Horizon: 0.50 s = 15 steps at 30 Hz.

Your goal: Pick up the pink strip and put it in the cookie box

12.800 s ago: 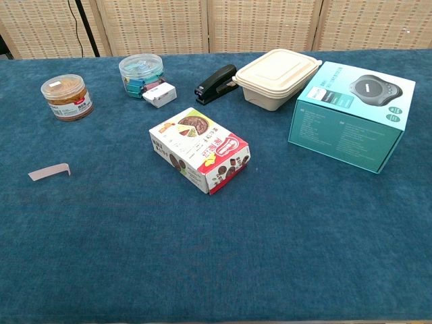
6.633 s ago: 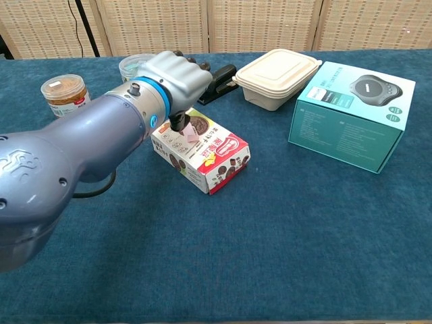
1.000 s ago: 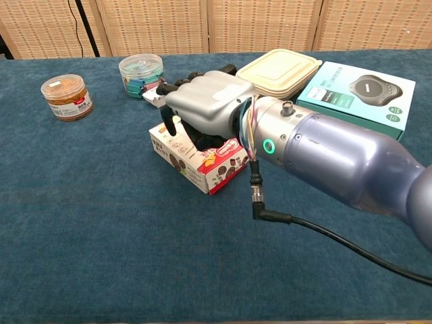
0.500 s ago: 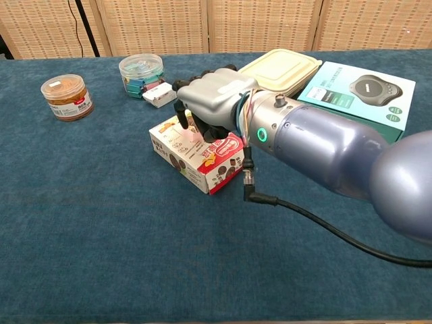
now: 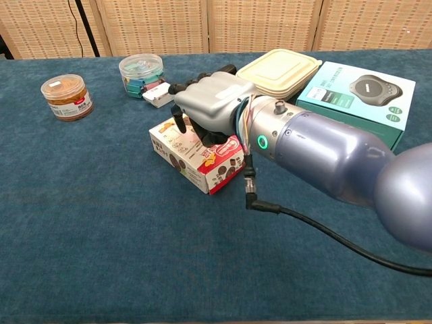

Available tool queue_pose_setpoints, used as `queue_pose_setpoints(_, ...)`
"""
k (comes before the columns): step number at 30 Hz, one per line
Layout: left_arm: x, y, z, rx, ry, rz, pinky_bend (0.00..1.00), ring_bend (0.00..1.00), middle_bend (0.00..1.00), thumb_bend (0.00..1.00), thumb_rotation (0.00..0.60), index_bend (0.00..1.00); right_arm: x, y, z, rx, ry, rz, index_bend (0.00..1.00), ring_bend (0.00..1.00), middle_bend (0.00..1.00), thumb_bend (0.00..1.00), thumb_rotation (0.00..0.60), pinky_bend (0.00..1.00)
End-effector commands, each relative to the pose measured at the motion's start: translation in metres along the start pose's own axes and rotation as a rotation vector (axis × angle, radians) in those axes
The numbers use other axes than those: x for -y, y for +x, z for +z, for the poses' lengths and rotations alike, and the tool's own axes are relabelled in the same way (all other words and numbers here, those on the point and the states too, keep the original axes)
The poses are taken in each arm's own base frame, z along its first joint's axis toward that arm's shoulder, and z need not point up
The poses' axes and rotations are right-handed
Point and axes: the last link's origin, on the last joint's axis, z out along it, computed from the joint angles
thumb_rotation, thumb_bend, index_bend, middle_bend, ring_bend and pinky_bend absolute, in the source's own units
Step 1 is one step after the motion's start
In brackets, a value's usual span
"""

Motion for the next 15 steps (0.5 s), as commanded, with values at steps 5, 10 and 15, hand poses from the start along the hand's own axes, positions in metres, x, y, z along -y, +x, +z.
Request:
queue_pose_setpoints(5,0.001,0.001,0.001,-0.001,0.003,-0.006,0.00,0.00,0.00,0.26,0.600,0.00,-0.007,-0.004,0.000,0.010,-0.016,0.001,0.35,0.00,0.00,1.00,0.600,0.00)
queue_pose_setpoints(10,0.002,0.002,0.000,-0.005,0.005,-0.007,0.00,0.00,0.00,0.26,0.600,0.00,-0.008,-0.007,-0.004,0.012,-0.011,-0.011,0.37,0.00,0.00,1.00,0.600,0.00)
queue_pose_setpoints(15,0.002,0.002,0.000,-0.006,0.009,-0.009,0.00,0.00,0.00,0.26,0.600,0.00,-0.011,-0.013,-0.005,0.024,-0.019,-0.018,0.37,0.00,0.00,1.00,0.600,0.00)
